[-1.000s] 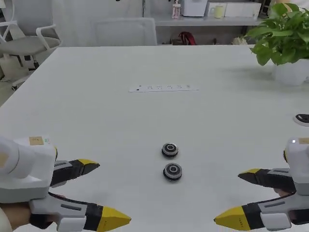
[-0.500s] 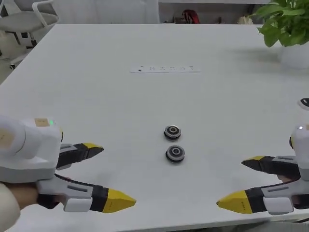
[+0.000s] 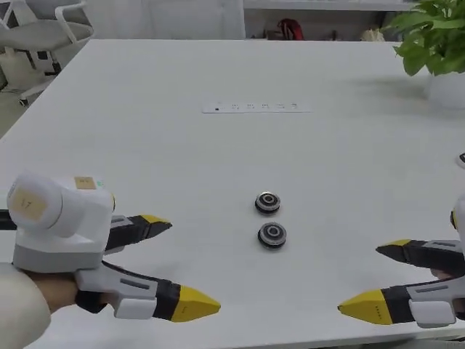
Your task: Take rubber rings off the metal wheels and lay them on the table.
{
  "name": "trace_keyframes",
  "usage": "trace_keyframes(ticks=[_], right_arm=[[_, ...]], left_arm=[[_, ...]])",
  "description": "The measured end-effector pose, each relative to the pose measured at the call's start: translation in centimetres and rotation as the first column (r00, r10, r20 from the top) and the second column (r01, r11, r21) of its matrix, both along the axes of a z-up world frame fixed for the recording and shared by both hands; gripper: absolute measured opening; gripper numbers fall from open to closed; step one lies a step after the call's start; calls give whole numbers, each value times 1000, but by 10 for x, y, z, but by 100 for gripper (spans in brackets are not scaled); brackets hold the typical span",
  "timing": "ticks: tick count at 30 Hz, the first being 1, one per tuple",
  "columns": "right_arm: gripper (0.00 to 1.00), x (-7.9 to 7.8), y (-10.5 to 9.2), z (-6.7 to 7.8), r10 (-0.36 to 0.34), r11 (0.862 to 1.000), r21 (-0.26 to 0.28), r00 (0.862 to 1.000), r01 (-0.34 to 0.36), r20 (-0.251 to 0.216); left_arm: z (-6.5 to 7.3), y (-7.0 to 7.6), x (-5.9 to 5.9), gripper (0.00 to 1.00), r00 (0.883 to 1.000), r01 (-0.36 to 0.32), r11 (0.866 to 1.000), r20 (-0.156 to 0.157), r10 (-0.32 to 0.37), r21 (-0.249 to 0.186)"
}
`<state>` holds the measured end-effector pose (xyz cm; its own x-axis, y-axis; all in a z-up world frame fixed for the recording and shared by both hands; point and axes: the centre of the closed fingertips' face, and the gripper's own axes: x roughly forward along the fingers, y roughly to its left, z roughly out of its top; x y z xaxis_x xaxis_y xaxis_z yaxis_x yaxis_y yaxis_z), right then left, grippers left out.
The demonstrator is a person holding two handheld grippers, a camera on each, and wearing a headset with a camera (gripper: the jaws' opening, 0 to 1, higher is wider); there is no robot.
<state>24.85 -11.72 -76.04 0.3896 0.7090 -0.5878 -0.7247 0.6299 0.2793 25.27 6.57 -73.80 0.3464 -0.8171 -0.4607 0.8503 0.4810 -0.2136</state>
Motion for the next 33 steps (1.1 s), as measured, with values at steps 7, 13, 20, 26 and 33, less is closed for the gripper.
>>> trace_keyframes(ticks=[7, 13, 20, 26, 33], right_arm=[[91, 3, -2, 1, -7, 1000, 5, 1000, 7, 7], [91, 2, -2, -4, 11, 1000, 8, 1000, -11, -22], [90, 5, -2, -5, 43, 999, 13, 999, -42, -31], [88, 13, -4, -3, 72, 997, 15, 997, -72, -22], [88, 18, -5, 3, 95, 995, 23, 996, -95, 2]], left_arm=[[-2, -2, 3, 97, 1000, 12, 1000, -10, -12, -2], [-3, -1, 3, 97, 1000, 6, 1000, -13, -5, 5], [-5, 5, 6, 97, 1000, -19, 1000, -24, 20, 13], [-2, 6, 8, 98, 1000, -11, 999, -22, 11, 33], [15, 10, 17, 98, 1000, -1, 999, -7, 1, 35]])
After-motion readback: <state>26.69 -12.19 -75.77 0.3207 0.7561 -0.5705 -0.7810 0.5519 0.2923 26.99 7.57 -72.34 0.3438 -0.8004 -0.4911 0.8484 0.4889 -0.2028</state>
